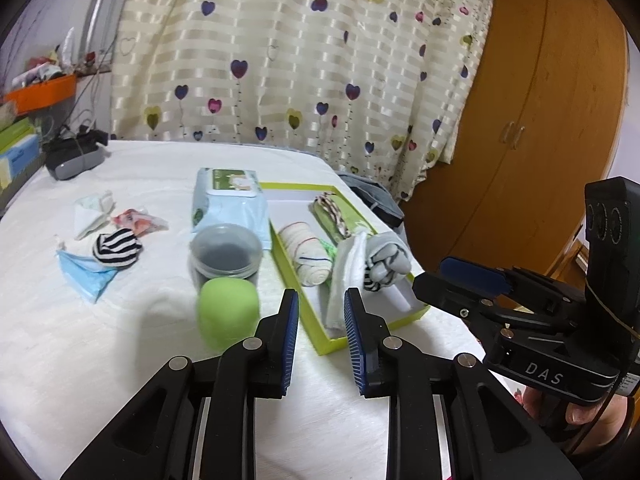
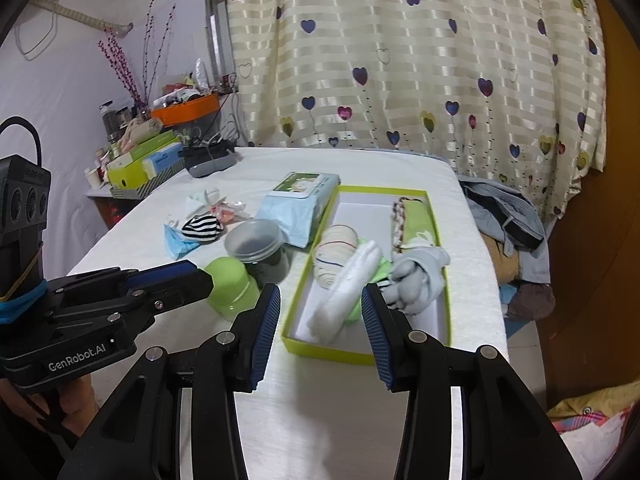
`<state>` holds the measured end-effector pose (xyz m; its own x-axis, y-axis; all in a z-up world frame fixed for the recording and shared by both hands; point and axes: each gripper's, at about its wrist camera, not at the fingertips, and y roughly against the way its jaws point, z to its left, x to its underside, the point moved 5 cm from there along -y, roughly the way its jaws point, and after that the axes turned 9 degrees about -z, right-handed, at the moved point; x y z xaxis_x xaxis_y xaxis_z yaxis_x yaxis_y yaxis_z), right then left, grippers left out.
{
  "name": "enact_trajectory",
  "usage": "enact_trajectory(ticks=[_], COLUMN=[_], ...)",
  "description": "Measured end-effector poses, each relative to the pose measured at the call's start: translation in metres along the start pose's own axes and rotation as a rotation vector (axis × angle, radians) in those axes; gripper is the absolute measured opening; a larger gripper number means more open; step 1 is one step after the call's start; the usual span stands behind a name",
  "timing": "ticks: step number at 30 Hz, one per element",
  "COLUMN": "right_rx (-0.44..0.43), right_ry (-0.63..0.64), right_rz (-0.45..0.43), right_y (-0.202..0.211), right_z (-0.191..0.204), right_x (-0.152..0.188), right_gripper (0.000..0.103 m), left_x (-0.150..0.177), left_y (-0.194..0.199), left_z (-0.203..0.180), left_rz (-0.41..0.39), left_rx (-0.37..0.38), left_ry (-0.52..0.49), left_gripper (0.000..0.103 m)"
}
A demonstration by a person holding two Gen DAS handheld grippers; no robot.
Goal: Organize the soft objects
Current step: 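Withdraw both open tools from the box back toward the pile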
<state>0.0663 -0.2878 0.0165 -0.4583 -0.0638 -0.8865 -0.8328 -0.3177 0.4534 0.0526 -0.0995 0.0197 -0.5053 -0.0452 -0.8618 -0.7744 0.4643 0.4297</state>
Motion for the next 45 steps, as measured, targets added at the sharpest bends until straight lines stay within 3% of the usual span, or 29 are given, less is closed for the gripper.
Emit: enact_trajectory(ticks=[11,14,33,37,45], right_rx=[-0.037,-0.05,-0.125,-0.128,-0.143], right_ry=[0.038,0.044,0.076,0.082,0.099], right_rz=[0.004,0.008,0.004,0.007,0.026], right_y=[-0.008,-0.012,-0.027,-0.03,-0.037], right_z=[0.023,0.029,0.058,0.062,0.073], right_x=[-0.004,-0.003,-0.006,-0.006,-0.005], right_gripper=[0.044,0.044,0.045,0.054,0.054], left_x=[0.001,0.001,0.002,0.003,0.005], left_y=[0.008,0.01,0.016,0.017,0.019], left_z=[0.025,0.031,0.066,0.072,0.083], left_rz=[-0.012,-0.014,-0.022,-0.022,-0.021], left_rx=[-0.039,-0.046,-0.116,-0.125,-0.138], left_ry=[0.035,0.044,0.097,0.106,0.12], left_gripper=[0.025,0.031,0.033,0.034,0.034])
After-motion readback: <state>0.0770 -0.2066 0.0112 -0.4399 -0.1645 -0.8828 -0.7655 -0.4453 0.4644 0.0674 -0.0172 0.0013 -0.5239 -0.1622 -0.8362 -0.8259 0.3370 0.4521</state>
